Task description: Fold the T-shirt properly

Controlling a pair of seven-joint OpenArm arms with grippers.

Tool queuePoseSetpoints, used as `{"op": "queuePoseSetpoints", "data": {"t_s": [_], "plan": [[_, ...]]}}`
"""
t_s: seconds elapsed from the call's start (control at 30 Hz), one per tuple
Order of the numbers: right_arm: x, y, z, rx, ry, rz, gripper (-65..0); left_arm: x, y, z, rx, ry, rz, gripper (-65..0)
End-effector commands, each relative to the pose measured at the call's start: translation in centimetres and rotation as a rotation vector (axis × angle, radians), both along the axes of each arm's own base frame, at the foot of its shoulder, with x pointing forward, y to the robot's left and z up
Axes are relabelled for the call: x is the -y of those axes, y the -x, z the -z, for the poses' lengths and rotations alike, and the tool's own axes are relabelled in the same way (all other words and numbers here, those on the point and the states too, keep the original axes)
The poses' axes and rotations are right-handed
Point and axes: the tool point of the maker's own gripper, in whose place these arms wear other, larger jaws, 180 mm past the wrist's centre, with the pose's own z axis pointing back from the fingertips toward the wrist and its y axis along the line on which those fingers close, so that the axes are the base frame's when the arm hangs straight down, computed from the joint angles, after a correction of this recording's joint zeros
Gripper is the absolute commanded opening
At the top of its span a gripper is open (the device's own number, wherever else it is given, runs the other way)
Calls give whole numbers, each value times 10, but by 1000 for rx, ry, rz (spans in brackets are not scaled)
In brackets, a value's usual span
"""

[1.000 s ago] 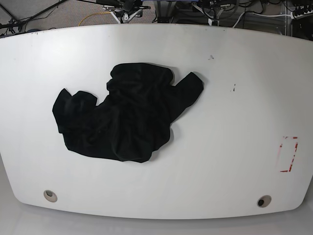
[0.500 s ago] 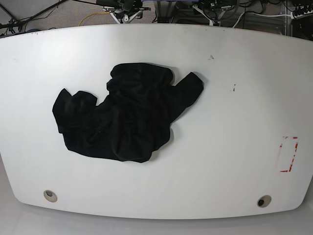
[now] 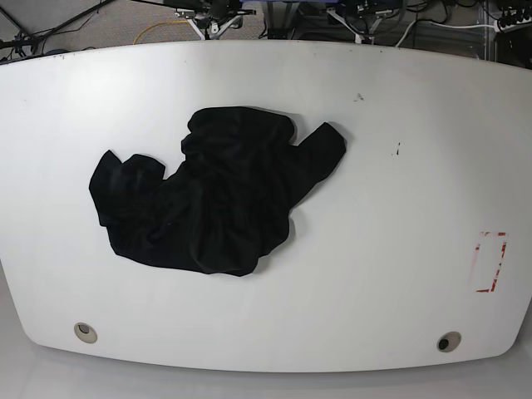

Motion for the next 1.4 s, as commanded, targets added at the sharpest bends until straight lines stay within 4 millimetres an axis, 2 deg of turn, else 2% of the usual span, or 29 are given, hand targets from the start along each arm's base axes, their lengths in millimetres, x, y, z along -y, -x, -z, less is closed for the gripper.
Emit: {"op": "queuePoseSetpoints", "data": {"t_s": [0.0, 0.7, 0.77, 0.9, 1.03, 1.1, 1.37], "plan": [[0, -1, -1, 8, -3, 6, -421, 0, 1, 0, 2, 1, -1, -257], [-3, 3, 0, -2, -6, -6, -420, -12, -2, -4, 43, -29, 19, -269], [-2, 3, 0, 1, 0, -10, -420, -26, -10, -15, 116, -60, 76, -380], [-2, 2, -1, 2, -1, -8, -421, -27, -10, -16, 114, -61, 84, -394], [-2, 2, -1, 3, -1, -9, -420, -27, -6, -15, 99, -59, 82, -382], [-1, 0, -1, 12, 0, -3, -420, -27, -1, -12, 70, -54, 69, -305], [0, -2, -1, 19, 2, 1, -417, -27, 5, -11, 67, -52, 61, -284]]}}
